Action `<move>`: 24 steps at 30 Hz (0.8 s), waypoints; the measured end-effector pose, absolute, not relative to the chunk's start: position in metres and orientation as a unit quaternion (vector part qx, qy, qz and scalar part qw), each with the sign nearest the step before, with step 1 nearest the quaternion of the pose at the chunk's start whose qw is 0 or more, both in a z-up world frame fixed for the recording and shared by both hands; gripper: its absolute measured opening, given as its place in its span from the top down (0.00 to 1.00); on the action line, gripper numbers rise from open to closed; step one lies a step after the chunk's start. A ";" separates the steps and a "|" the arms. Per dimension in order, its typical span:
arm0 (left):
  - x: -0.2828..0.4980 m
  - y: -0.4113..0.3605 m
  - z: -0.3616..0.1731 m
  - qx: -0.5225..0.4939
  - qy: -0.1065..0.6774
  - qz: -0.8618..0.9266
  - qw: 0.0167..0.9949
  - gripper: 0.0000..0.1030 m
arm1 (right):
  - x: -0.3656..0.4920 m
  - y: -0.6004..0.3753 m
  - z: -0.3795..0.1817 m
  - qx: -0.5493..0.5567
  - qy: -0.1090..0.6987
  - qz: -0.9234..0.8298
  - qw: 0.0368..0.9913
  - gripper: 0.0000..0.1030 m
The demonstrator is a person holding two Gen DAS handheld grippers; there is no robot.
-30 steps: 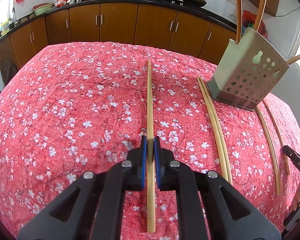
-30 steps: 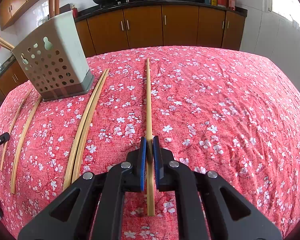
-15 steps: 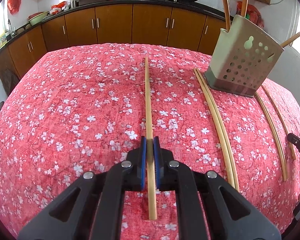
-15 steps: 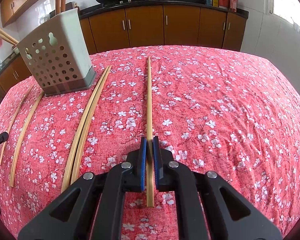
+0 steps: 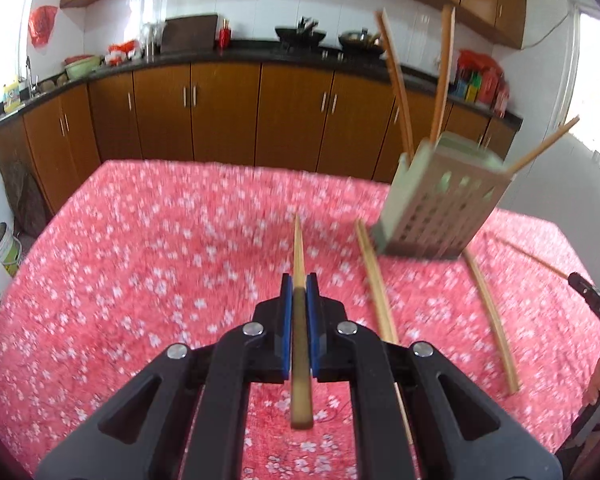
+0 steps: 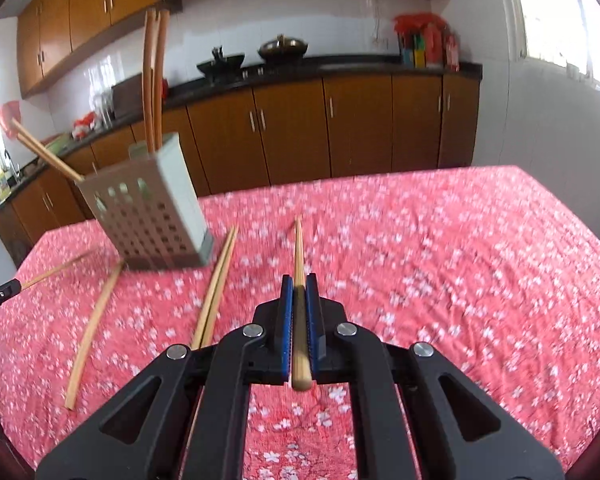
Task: Organize utensils
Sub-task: 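Lift both held chopsticks upright above the perforated holder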
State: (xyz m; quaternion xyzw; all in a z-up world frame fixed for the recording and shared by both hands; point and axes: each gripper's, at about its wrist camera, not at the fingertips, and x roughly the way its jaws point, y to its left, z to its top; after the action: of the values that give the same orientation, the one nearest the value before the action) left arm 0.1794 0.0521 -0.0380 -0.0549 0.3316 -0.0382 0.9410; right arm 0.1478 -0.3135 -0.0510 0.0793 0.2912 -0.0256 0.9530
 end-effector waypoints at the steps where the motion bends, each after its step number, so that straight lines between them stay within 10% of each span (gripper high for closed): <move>1: 0.178 0.052 -0.032 -0.058 0.323 -0.040 0.944 0.92 | 0.148 -0.315 -0.048 0.078 0.286 -0.026 0.955 0.93; 24: 0.147 0.021 0.097 -0.045 0.211 -0.150 0.965 0.92 | 0.124 -0.304 0.095 0.126 0.099 0.052 0.986 0.93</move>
State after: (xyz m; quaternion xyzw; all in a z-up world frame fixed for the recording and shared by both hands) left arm 0.1465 0.0209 0.0966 -0.0447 0.2110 -0.1500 0.9649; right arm 0.1242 -0.3040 0.0945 0.1259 0.0988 0.0523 0.9857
